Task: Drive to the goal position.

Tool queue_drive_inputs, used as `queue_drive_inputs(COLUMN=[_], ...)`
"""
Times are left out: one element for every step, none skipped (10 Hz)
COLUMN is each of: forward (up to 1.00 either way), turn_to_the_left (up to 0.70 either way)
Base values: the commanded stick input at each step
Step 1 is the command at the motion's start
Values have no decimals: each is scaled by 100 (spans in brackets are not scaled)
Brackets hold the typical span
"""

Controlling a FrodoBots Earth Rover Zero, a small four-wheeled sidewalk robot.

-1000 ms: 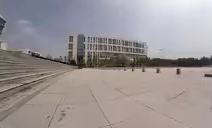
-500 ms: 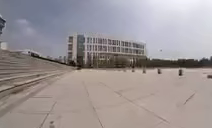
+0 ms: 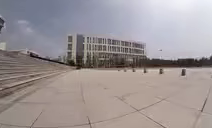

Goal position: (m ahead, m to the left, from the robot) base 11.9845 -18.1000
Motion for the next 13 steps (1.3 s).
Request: queue_drive_inputs(forward=[70,70,70,70,70,70,70,70,70,70,70,70,70], turn_to_the_left=[0,0,0,0,0,0,0,0,0,0,0,0,0])
